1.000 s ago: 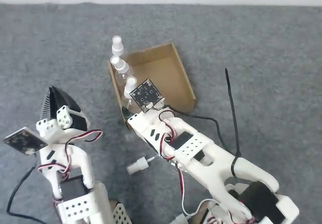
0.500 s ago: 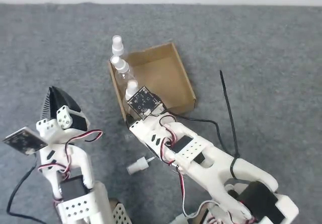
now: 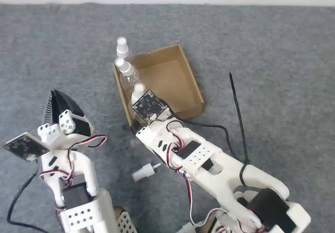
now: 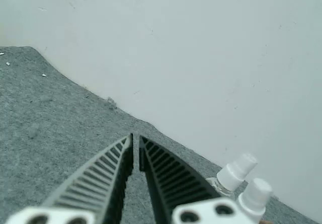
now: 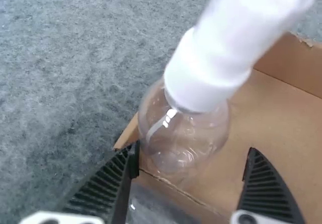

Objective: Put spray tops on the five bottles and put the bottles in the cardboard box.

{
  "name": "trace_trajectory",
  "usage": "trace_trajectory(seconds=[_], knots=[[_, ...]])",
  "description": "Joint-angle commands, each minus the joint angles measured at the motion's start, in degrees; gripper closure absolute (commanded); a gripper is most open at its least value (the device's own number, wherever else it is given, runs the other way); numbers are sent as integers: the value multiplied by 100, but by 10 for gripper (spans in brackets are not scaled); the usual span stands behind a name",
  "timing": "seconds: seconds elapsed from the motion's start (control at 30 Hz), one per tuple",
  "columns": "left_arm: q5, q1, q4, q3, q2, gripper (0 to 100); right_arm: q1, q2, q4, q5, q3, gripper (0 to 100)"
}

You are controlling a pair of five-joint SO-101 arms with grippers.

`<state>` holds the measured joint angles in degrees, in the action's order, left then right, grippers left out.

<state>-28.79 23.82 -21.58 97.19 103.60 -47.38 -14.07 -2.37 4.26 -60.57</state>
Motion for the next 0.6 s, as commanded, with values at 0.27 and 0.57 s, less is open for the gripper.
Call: trace_trajectory(seconds=[0.27,0.57], knots=[[53,-9,0,-66,79,988,-4,-127,57,79,88,724],[308,-18,9,-66,79,988,48,-136,189,246,105,726]])
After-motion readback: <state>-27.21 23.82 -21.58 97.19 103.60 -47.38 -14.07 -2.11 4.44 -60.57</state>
